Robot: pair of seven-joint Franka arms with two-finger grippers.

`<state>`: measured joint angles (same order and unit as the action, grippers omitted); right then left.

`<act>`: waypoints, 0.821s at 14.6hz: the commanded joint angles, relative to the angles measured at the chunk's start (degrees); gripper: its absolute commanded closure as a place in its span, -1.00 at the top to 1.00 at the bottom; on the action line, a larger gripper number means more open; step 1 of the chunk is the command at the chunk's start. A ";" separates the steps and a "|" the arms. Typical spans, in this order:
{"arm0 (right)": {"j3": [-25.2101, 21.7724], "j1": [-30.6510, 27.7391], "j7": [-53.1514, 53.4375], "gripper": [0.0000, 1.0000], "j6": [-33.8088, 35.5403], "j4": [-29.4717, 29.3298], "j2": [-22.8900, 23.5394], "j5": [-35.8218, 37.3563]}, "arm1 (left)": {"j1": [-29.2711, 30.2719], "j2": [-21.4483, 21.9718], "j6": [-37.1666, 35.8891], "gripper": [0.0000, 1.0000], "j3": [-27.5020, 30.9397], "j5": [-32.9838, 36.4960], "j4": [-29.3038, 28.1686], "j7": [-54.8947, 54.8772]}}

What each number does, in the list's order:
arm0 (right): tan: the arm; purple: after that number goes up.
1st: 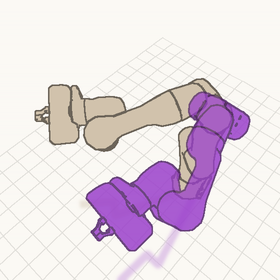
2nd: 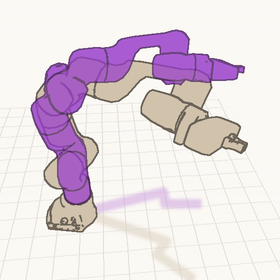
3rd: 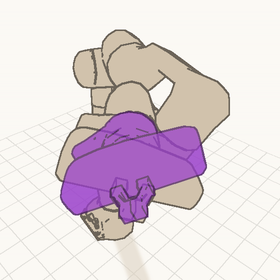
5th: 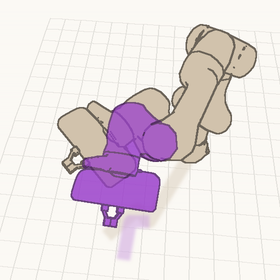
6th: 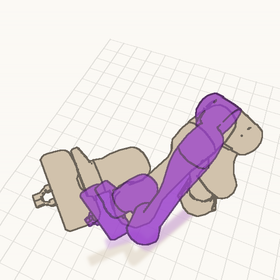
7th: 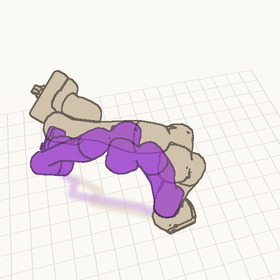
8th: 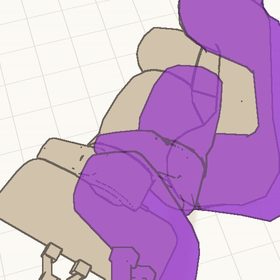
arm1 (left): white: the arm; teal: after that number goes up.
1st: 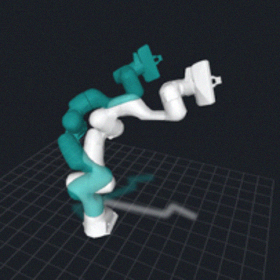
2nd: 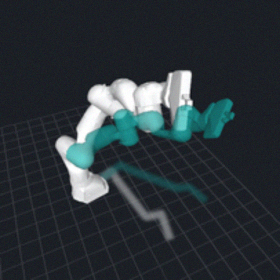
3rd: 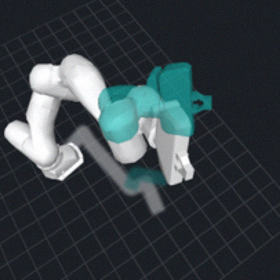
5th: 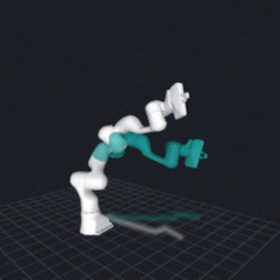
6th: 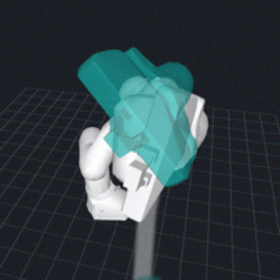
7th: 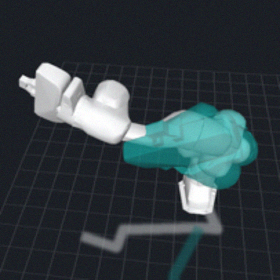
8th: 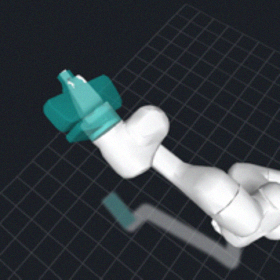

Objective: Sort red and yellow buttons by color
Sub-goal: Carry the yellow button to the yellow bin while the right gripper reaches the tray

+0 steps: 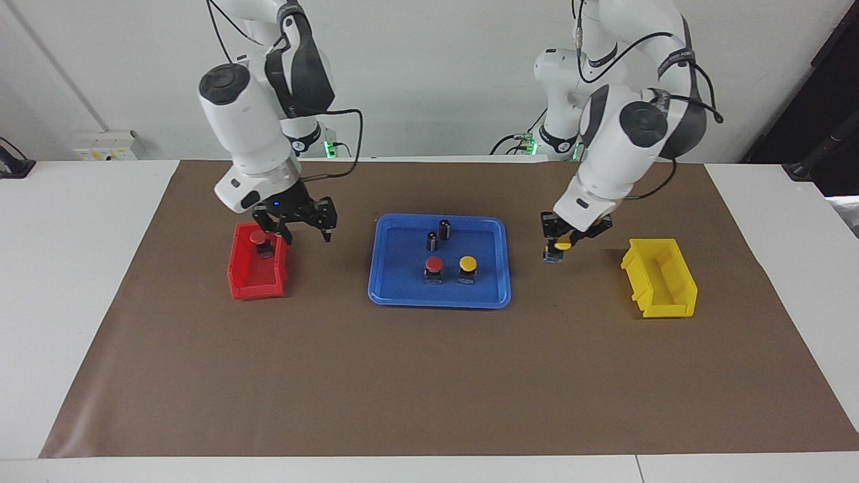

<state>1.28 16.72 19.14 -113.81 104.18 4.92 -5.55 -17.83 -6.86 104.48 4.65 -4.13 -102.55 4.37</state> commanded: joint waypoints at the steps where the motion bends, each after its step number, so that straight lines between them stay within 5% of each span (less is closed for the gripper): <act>1: -0.22 6.02 9.04 0.60 -0.97 -8.00 7.88 1.93 | 5.17 0.01 -1.38 -0.97 -0.43 4.00 2.17 -4.11; 6: -0.22 13.77 16.71 0.60 -7.91 -8.81 14.58 5.45 | 12.28 -0.17 -1.30 -0.97 -0.43 7.29 2.01 3.62; 12: -0.22 17.38 18.83 0.58 -10.99 -7.76 18.90 9.76 | 17.22 -0.34 5.99 -0.97 -0.52 7.29 -3.34 -4.72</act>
<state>1.19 34.33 37.05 -124.40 97.21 23.45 2.80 -0.77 -7.47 107.53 4.89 2.09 -102.90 1.09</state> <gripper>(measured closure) 0.207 0.586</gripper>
